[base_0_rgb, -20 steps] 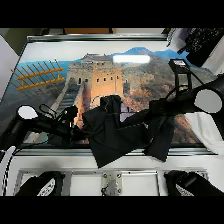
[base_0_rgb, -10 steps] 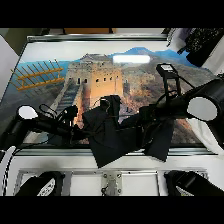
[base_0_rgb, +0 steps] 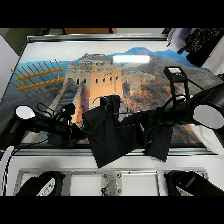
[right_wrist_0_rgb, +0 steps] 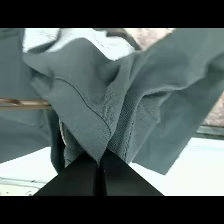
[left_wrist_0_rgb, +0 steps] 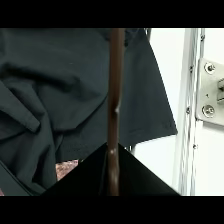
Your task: Fold the clothes and pants, and hang the long-sleeved shirts on hangers.
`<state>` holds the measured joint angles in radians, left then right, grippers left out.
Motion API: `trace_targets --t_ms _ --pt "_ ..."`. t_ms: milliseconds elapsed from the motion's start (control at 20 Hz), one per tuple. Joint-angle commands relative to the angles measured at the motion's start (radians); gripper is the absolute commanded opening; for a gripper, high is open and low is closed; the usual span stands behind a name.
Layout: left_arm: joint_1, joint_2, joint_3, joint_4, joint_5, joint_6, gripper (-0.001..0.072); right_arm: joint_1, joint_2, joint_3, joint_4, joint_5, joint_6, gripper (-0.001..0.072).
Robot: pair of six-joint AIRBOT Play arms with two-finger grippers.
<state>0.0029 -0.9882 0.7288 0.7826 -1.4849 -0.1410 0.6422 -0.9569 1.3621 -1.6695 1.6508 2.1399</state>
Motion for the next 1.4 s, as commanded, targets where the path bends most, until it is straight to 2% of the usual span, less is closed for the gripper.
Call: trace_targets --t_ms 0,350,550,1000,1350 --pt "-0.008 0.0 0.0 0.001 0.006 -0.006 0.0012 0.001 0.006 0.0 -0.029 0.033 0.013 0.0014" --pt "-0.106 -0.001 0.0 -0.004 0.06 -0.006 0.0012 0.002 -0.003 0.001 0.039 -0.11 0.022 0.0014" --pt "-0.083 -0.001 0.0 -0.078 0.073 -0.006 0.0012 0.004 -0.017 0.003 0.083 -0.113 -0.011 0.0015" --pt "-0.082 -0.001 0.0 -0.078 0.072 -0.005 0.0012 0.006 -0.032 0.061 0.147 -0.19 -0.029 0.0014" --pt "-0.082 -0.001 0.0 -0.078 0.071 -0.005 0.0012 0.085 -0.111 0.12 0.149 -0.278 -0.045 0.0014"
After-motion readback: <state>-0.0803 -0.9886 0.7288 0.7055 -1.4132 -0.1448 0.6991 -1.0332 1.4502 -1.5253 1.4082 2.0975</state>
